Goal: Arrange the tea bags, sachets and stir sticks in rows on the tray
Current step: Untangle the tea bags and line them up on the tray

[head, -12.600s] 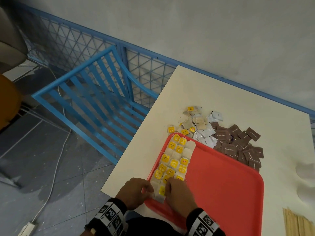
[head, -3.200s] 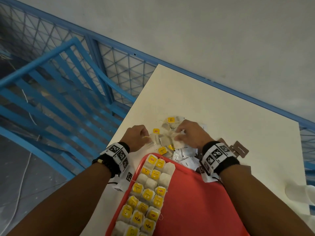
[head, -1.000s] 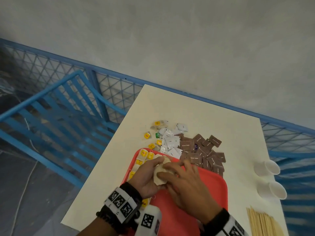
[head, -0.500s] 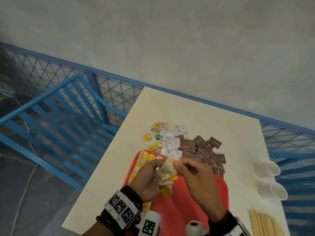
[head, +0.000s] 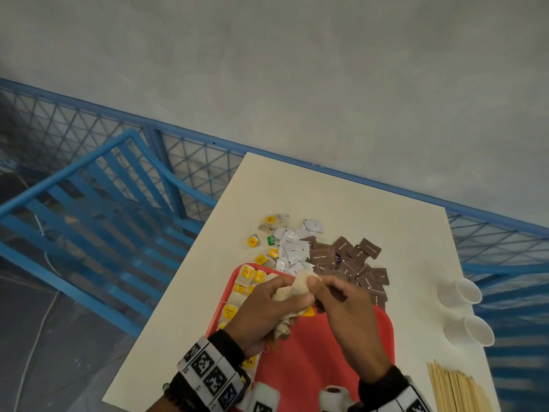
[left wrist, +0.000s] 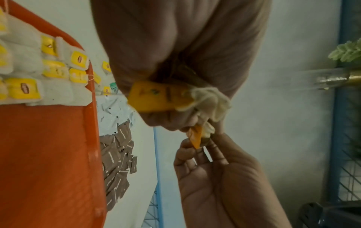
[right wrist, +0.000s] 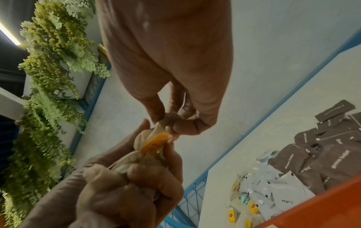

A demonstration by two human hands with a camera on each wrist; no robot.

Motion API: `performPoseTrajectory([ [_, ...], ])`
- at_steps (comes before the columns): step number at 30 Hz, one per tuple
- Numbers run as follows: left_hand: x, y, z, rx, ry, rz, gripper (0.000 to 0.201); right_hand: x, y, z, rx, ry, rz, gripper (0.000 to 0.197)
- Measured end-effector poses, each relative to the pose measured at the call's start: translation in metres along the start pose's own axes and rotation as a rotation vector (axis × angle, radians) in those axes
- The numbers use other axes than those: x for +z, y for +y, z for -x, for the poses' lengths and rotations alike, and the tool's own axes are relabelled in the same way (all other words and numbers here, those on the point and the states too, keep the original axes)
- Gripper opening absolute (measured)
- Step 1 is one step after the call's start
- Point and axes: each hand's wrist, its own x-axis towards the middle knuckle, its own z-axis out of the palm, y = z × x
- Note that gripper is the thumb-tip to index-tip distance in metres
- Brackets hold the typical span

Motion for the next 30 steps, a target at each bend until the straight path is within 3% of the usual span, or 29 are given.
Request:
performPoseTrajectory([
  [6,0.004,-0.004,-0.005,0.018,0.001,-0.079,0.041,0.003,0.001,0.004,-0.038,0.069,0.043,0.009],
  [13,0.000,-0.001,0.001,0.033,-0.058,-0.235,0.024,-0.009,-0.016,-0.002,-0.101,0.088,0.046,0.008],
  [17,-0.007,0.002,0.007,-0.084,-0.095,-0.143,0.019,-0.016,-0.023,-0.005,-0.125,0.030,0.042,0.011],
  [23,-0.019,0.009,0.015,-0.099,-0.141,-0.090,0.006,-0.014,-0.011,-0.011,-0.164,-0.014,0.165,0.009],
  [26,-0.030,0.014,0.020,-0.094,-0.218,0.031,0.010,-0.020,-0.004,-0.013,-0.194,0.006,0.278,0.010],
  [30,-0.033,0.016,0.025,-0.149,-0.385,0.030,0.004,-0.021,-0.010,-0.010,-0.269,-0.099,0.451,0.011],
])
